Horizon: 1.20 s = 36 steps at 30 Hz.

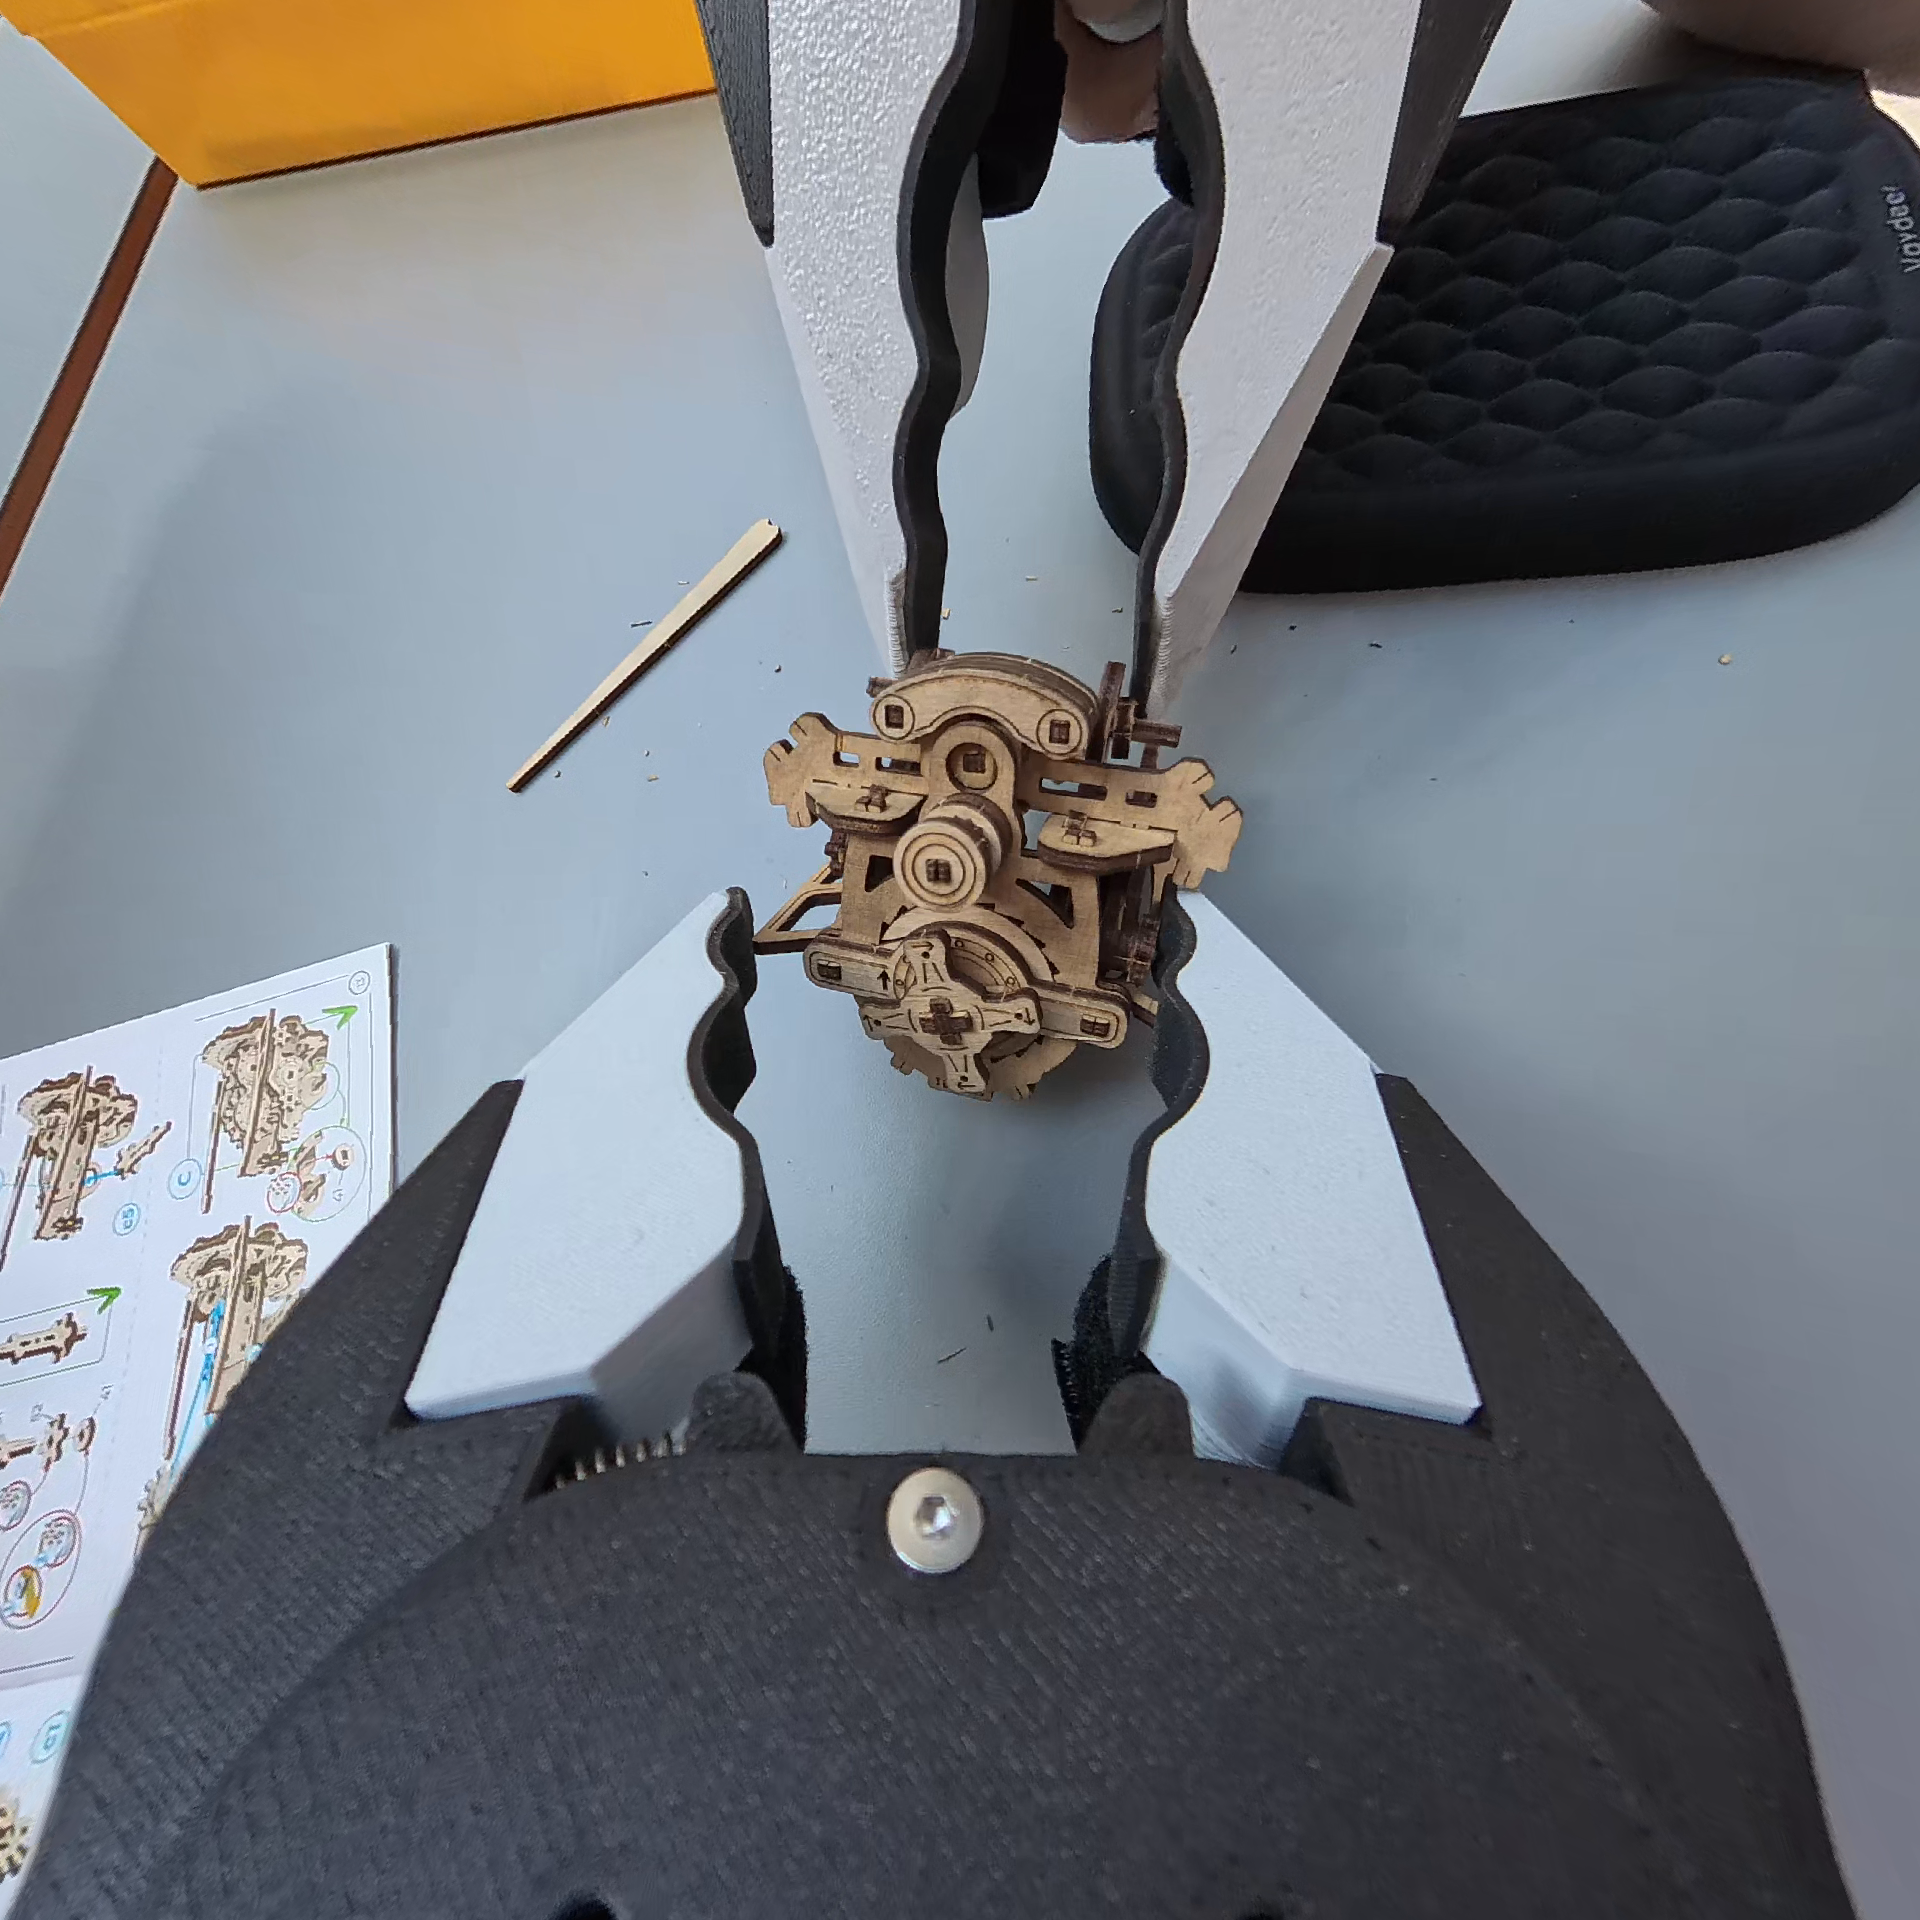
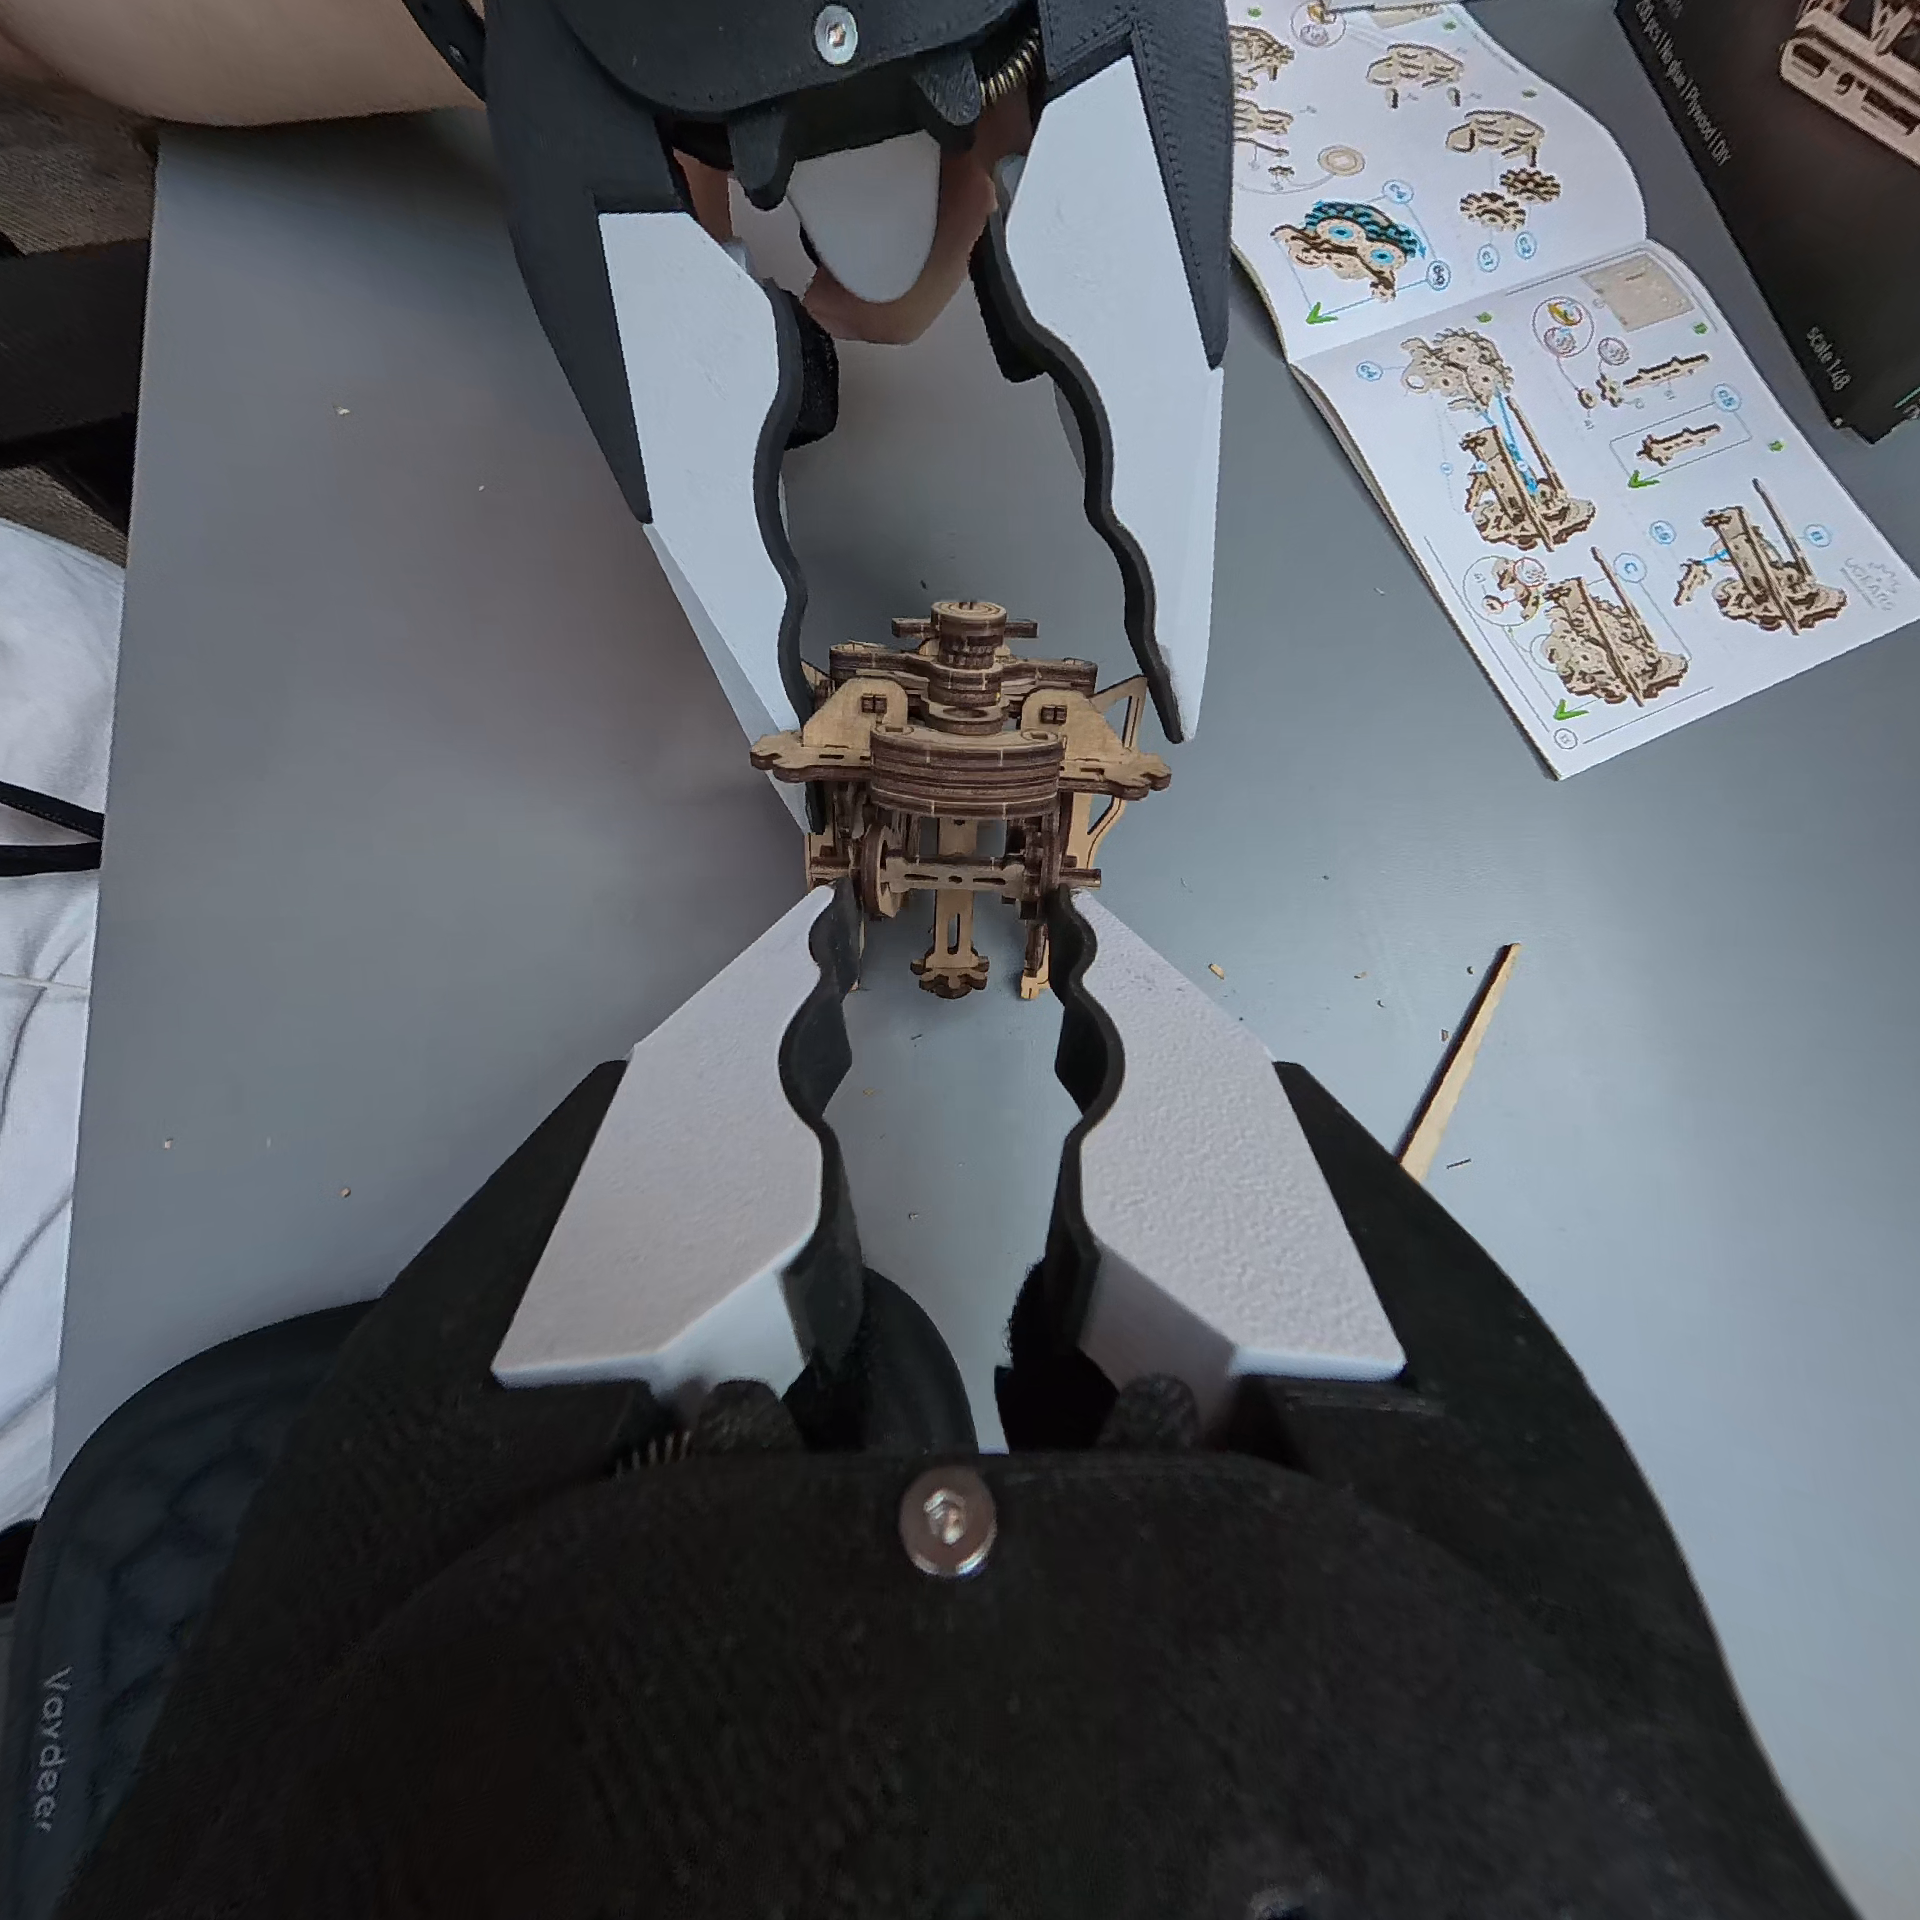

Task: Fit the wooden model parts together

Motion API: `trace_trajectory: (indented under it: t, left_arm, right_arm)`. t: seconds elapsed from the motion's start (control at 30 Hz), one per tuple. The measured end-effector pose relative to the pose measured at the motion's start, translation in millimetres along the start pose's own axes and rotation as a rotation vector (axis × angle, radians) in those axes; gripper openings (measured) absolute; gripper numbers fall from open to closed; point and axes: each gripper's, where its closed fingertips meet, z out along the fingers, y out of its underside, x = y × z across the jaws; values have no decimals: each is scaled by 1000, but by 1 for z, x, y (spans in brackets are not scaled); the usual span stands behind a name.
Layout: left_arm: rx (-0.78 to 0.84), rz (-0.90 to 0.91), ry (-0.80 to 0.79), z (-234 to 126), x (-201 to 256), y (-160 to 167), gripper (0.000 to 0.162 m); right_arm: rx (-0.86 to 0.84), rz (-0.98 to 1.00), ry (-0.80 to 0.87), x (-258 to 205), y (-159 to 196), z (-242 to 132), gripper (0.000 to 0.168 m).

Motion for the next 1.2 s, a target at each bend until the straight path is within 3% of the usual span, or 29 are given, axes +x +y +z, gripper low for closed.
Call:
trace_trajectory:
  t: [0.37, 1.2]
  left_arm:
    - [-3, -158, 43, 2, -4, 2, 76]
    - [-21, -138, 10, 3, -4, 2, 76]
  right_arm:
    - [61, -24, 31, 10, -3, -6, 36]
    - [117, 129, -68, 10, -4, -3, 36]
